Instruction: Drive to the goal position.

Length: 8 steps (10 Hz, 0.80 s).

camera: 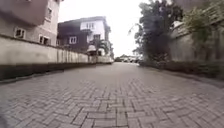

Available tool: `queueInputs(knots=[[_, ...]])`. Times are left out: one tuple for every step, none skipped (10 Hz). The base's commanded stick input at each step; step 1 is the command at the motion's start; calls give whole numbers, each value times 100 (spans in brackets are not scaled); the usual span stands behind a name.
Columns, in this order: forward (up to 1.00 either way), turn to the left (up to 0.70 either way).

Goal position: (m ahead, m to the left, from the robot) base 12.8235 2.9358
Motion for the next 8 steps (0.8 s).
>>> queueInputs(knots=[[70,0],[70,0],[70,0],[70,0],[70,0],[70,0],[70,0],[70,0]])
